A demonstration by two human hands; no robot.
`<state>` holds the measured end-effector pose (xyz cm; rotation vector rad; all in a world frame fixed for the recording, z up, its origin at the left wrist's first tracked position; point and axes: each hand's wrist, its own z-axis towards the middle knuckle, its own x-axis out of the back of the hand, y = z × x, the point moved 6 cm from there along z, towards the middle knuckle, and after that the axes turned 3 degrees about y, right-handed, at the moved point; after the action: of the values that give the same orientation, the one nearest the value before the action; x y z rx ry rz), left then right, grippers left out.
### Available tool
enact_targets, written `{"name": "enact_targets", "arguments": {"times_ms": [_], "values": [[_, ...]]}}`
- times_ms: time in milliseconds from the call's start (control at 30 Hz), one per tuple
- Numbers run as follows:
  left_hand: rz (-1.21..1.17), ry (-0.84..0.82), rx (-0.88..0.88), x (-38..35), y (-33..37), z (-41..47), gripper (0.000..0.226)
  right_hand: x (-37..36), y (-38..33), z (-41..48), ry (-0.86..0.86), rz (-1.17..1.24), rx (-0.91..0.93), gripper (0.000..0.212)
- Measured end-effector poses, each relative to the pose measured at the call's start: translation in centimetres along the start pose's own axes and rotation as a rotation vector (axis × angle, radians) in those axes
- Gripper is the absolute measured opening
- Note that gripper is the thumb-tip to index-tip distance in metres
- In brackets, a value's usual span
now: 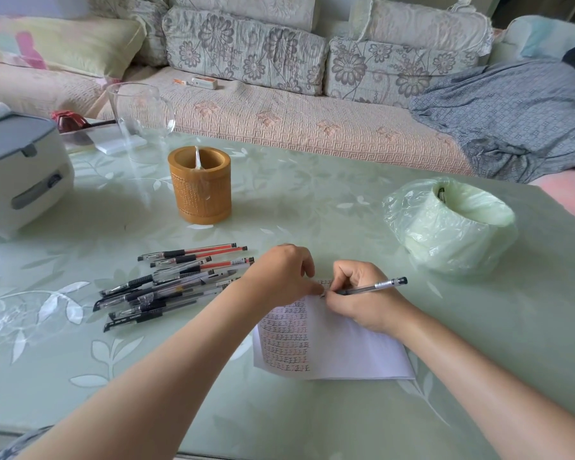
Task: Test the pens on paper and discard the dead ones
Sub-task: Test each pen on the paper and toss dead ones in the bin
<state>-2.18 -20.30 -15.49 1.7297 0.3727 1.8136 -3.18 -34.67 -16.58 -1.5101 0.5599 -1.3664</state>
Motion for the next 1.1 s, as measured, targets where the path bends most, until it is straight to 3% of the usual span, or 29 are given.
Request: {"name": "enact_targets", "arguments": {"times_ms": [400,1100], "values": [[-0.02,0.011,0.009,0.21,0.03,-0.23,0.032,0.11,0.47,0.08,0.016,-0.097,-0.007,0.02],[-0.039,0.009,0.014,0.09,-0.19,-0.13,0.029,-0.09,0.16,-0.2,0.01,-0.035,0.008,0.018]]}}
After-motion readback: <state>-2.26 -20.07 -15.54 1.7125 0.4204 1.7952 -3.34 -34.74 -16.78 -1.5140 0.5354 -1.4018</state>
